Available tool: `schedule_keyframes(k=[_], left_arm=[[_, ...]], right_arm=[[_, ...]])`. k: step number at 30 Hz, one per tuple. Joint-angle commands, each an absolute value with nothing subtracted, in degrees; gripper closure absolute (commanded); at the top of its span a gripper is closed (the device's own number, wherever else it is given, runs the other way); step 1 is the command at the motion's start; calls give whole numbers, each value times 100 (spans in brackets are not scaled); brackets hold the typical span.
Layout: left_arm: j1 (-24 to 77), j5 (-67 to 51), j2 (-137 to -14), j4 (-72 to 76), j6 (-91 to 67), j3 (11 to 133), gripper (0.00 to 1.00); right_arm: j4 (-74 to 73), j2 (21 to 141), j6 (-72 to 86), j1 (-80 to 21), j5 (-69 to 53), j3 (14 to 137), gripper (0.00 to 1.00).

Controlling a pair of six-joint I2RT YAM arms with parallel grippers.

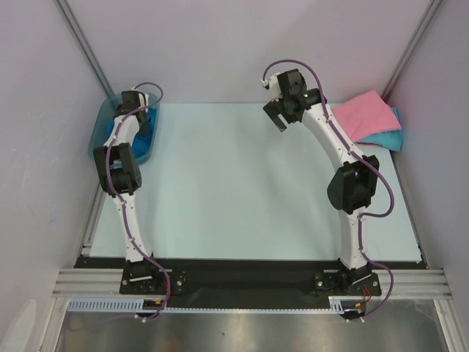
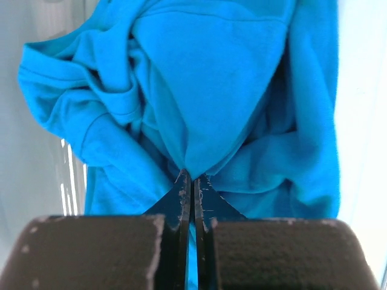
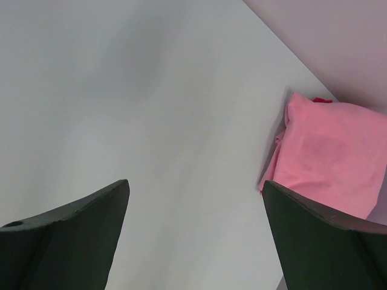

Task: Fold and stack the t-shirts
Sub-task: Grab the tshirt from the pile, then move the tshirt to the center of the board

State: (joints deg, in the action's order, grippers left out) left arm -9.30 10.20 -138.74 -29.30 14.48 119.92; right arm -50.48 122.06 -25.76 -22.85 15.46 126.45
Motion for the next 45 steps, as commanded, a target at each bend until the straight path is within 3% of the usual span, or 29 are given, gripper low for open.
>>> schedule_keyframes(k=[1, 11, 21, 27, 40, 45], left_arm=[[-1055, 1029, -12984, -2936, 1257, 12296, 100], [-440, 564, -11376, -3032, 1599, 12735, 100], [1403, -1546, -10108, -4068, 2803, 13226, 100], [2091, -2381, -9870, -4096, 2533, 14043, 100], [3023, -1793, -9747, -3376, 2092, 14994, 99], [3217, -1758, -9344, -3340, 2189, 13810, 100]], right_arm=[[-4957, 12103, -2619, -2338, 1661, 12744, 0], [-4887, 12103, -2619, -2347, 1644, 12665, 1], [-4457, 12068, -2619, -2347, 1679, 12270, 0], [-3623, 11927, -2496, -2224, 2539, 11576, 0], [-3165, 12190, -2197, -1363, 3752, 11602, 0], [-3112, 12243, -2066, -1222, 3770, 11733, 0]])
